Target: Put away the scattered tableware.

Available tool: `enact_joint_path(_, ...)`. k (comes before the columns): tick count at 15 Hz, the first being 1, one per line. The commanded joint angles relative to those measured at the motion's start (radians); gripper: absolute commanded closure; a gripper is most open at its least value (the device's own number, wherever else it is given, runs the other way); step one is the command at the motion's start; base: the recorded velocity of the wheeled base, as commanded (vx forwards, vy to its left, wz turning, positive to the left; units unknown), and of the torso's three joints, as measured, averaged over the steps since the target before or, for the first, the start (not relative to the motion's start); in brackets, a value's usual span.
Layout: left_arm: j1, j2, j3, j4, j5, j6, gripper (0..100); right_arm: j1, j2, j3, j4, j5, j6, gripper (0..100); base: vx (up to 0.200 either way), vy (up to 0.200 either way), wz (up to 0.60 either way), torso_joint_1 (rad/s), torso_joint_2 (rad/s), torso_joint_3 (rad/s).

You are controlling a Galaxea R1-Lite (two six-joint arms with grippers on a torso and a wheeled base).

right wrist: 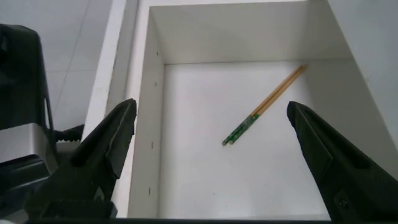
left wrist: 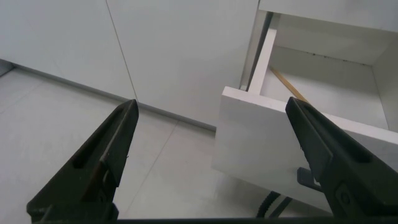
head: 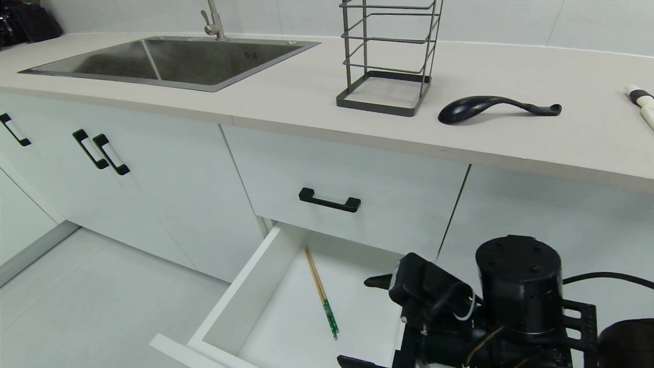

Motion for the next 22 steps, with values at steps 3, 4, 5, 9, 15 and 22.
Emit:
enact_joint_path(3, 0.000, 0.000, 0.000, 0.000, 0.002, -0.001, 0, -0.069, -0.178, 0.112, 0.000, 0.028, 0.002, 0, 0.000, 0.000, 0.00, 0.000, 0.00, 0.000)
enact_joint_path(4, 0.000, 0.000, 0.000, 0.000, 0.000, -0.001, 0, -0.082, -0.198, 0.120, 0.001, 0.032, 0.003, 0, 0.000, 0.000, 0.00, 0.000, 0.00, 0.000)
enact_joint_path(5, 0.000, 0.000, 0.000, 0.000, 0.000, -0.001, 0, -0.082, -0.213, 0.140, 0.001, 0.040, 0.006, 0, 0.000, 0.000, 0.00, 0.000, 0.00, 0.000)
enact_joint_path(9, 0.000, 0.000, 0.000, 0.000, 0.000, -0.001, 0, -0.062, -0.221, 0.169, 0.000, 0.127, 0.005, 0, 0.000, 0.000, 0.00, 0.000, 0.00, 0.000)
enact_joint_path(15, 0.000, 0.000, 0.000, 0.000, 0.000, -0.001, 0, -0.077, -0.194, 0.218, 0.003, 0.123, 0.068, 0, 0.000, 0.000, 0.00, 0.000, 0.00, 0.000)
enact_joint_path(22, 0.000, 0.000, 0.000, 0.000, 0.000, -0.001, 0, 0.023, -0.175, 0.172, 0.000, -0.063, 0.066, 0, 0.000, 0.000, 0.00, 0.000, 0.00, 0.000)
